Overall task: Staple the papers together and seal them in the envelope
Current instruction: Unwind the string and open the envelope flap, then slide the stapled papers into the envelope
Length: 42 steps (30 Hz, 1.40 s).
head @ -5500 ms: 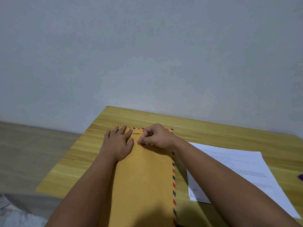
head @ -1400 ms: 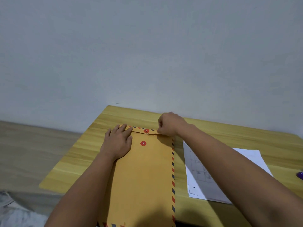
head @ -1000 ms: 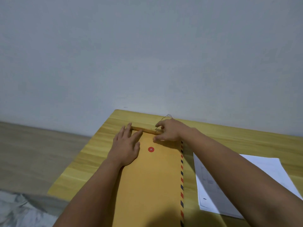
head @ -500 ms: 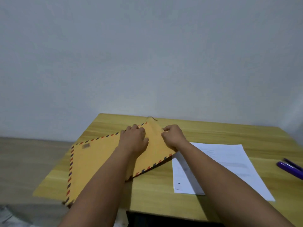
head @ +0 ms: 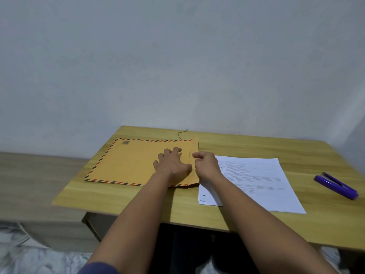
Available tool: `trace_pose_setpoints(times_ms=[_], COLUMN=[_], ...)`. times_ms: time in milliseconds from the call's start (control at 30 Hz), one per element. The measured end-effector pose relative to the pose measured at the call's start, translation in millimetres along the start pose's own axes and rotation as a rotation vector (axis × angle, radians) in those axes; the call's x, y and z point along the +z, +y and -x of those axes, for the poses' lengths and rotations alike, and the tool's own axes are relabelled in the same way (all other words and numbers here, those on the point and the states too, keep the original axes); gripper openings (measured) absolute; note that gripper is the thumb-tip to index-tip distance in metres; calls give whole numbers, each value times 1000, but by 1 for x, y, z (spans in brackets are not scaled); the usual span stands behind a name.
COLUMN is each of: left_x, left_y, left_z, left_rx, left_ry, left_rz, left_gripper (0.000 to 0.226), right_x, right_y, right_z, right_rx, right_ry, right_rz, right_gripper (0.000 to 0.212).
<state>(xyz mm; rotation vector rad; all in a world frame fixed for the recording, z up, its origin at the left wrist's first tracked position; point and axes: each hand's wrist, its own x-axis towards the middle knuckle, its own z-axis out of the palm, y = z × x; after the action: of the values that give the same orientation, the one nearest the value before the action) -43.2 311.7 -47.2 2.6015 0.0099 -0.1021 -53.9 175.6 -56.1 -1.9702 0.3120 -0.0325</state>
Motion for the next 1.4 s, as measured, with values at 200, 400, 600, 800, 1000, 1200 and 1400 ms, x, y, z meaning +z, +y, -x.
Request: trace_pose_setpoints(times_ms=[200,400,600,800,1000,1200,1400], left_x=[-1,-6,-10,-17,-20,-34,-48], left_y=[-1,-1,1,8,14,16,9], left_z=[3,-1,-5,-3,3,4,-1], left_rx=[31,105,222,267,215,155,132], left_ry=[74,55,63,56,-41,49,72], left_rz=[215,366,207,-153,-293,-358,-444], left_gripper=[77,73,49,37,60,74,71], right_x=[0,-2,-6,-7,-2,5,5], right_y=[-4,-6,-9,-13,-11,-16,-26], right_z=[1,-1,-1,-3,-4,-9,-15], right_rx=[21,-22,-38,-57,-108,-53,-42], right_ry=[6,11,40,57,11,2,-81], right_rz=[-234,-215,-120,7,115,116,69], right_gripper=[49,48,47,49,52,48,52])
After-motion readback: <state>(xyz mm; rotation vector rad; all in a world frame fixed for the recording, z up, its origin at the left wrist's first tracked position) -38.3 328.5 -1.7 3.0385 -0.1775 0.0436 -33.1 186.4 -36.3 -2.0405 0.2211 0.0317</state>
